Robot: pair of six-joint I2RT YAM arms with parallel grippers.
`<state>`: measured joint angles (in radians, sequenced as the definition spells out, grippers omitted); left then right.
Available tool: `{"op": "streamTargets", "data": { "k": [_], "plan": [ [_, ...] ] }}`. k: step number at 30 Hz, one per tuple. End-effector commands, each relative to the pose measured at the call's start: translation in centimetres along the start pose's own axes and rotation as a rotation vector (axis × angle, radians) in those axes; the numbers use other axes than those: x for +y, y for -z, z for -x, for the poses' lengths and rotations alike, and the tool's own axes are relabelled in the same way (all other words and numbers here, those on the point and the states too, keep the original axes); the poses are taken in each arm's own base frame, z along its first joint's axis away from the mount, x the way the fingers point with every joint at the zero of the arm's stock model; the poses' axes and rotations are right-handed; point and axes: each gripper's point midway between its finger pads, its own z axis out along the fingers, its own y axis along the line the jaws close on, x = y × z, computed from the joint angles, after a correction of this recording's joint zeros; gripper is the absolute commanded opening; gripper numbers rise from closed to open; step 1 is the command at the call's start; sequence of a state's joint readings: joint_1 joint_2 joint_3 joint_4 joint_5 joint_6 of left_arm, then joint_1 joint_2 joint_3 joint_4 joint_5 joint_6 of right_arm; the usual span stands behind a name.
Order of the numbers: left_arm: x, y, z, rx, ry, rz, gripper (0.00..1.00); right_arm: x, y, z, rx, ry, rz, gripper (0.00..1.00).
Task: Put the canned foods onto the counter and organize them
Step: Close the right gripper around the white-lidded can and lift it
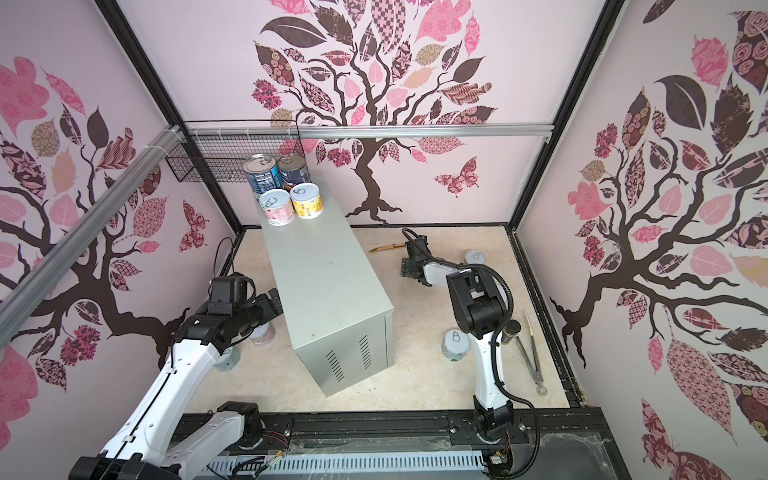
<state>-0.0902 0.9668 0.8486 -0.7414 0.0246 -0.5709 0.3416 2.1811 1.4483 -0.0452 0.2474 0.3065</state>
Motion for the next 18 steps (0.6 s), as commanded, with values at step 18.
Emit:
{"op": "streamTargets", "data": {
  "k": [18],
  "plan": [
    [-0.9,1.2,-0.3,-0.047,-0.027,-0.09,0.98,-0.1,7.9,2.8,-0.063,-0.007,0.08,0.58]
  ]
}}
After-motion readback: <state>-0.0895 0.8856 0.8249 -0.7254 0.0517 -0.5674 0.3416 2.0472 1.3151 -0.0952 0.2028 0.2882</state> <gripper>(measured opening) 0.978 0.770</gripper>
